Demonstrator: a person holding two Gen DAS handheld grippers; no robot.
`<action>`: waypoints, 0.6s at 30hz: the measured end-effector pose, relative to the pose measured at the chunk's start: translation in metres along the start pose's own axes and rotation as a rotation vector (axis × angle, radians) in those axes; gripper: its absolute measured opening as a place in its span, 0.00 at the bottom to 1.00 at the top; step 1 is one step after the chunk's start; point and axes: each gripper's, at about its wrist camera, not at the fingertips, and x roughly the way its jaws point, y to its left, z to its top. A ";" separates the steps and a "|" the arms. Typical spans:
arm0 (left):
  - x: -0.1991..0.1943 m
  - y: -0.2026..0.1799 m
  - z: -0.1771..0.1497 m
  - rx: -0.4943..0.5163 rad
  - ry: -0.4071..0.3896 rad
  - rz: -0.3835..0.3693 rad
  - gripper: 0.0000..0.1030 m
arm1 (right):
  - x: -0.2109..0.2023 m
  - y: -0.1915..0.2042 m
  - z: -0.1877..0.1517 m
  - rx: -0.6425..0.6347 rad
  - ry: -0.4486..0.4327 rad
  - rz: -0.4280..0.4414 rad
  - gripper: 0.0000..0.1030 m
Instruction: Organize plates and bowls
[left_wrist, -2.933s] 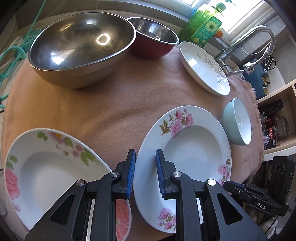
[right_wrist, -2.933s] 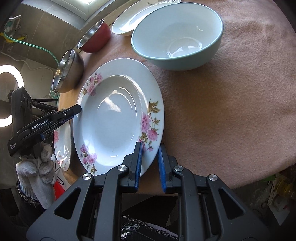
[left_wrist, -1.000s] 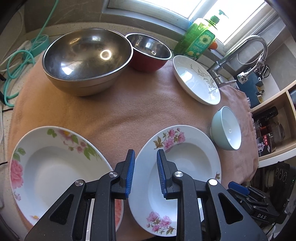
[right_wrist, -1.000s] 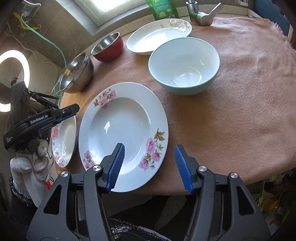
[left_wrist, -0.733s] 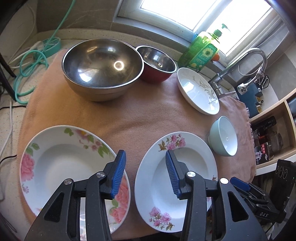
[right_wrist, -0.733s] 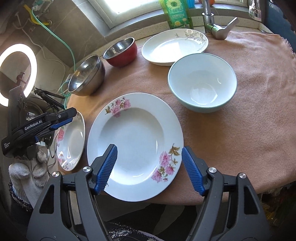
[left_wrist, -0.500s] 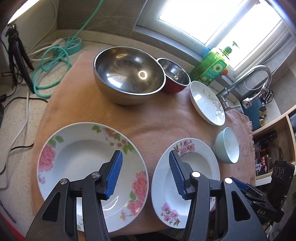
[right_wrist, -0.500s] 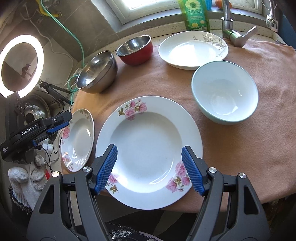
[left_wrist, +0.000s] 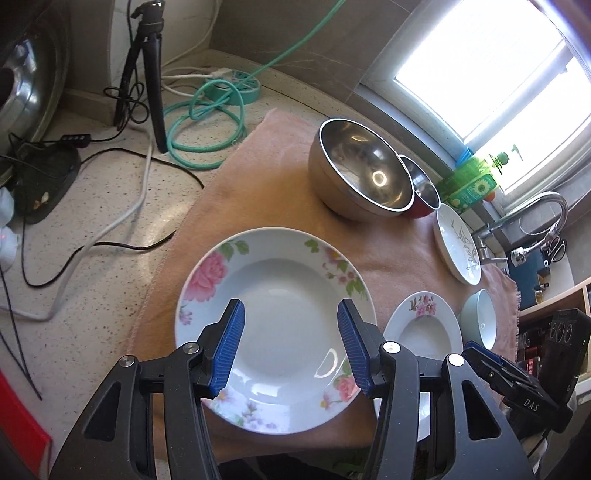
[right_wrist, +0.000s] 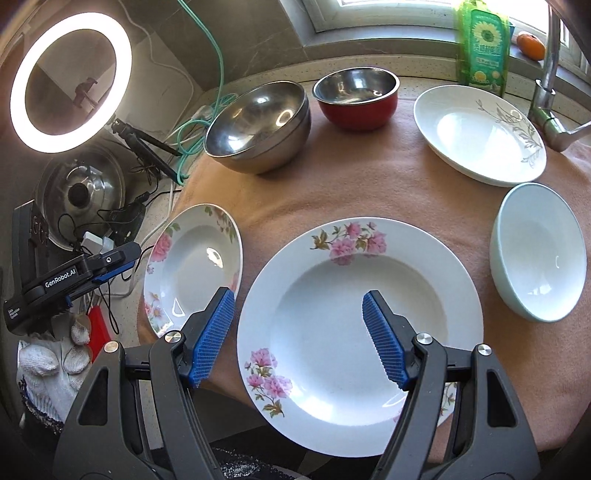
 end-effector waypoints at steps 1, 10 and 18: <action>-0.002 0.006 -0.001 -0.012 -0.004 0.005 0.50 | 0.003 0.004 0.002 -0.012 0.004 0.004 0.72; -0.010 0.046 -0.011 -0.099 -0.020 0.050 0.50 | 0.034 0.032 0.018 -0.081 0.047 0.037 0.70; -0.003 0.062 -0.018 -0.117 0.007 0.055 0.50 | 0.065 0.048 0.025 -0.120 0.106 0.051 0.46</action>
